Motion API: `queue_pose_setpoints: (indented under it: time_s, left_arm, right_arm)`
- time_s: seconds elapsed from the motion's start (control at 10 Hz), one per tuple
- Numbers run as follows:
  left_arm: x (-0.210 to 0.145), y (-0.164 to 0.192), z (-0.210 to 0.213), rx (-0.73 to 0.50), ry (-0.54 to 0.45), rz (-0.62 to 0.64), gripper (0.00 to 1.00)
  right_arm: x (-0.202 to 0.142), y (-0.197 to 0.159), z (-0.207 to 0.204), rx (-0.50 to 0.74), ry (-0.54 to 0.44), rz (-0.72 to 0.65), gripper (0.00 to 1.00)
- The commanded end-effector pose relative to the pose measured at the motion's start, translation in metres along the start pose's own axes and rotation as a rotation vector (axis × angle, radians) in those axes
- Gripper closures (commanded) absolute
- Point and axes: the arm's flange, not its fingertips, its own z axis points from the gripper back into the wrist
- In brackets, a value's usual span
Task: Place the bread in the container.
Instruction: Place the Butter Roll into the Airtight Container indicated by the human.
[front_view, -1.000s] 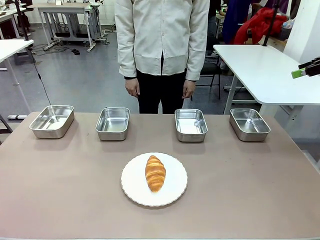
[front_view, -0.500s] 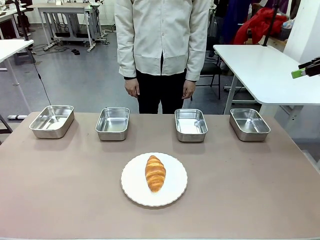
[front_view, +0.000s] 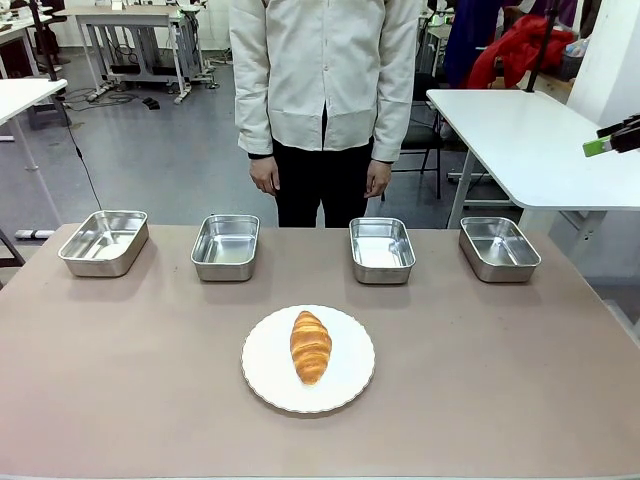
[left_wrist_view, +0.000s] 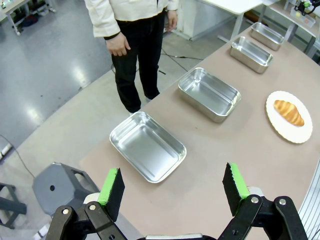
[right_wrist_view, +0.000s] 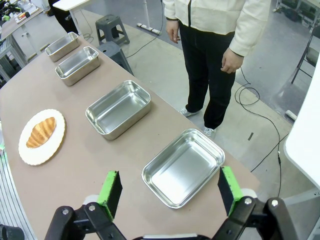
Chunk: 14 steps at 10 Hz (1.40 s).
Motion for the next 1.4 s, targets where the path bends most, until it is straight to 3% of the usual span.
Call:
queue_pose_setpoints:
  time_s: [0.0, 1.3]
  left_arm:
    - [-0.0004, 0.0001, 0.002, 0.002, -0.003, 0.0, 0.0]
    - [-0.0004, 0.0001, 0.002, 0.002, -0.003, 0.0, 0.0]
  right_arm:
    - [0.0001, 0.0004, 0.0001, 0.005, -0.002, 0.0, 0.0]
    - [0.0001, 0.0004, 0.0001, 0.005, -0.002, 0.0, 0.0]
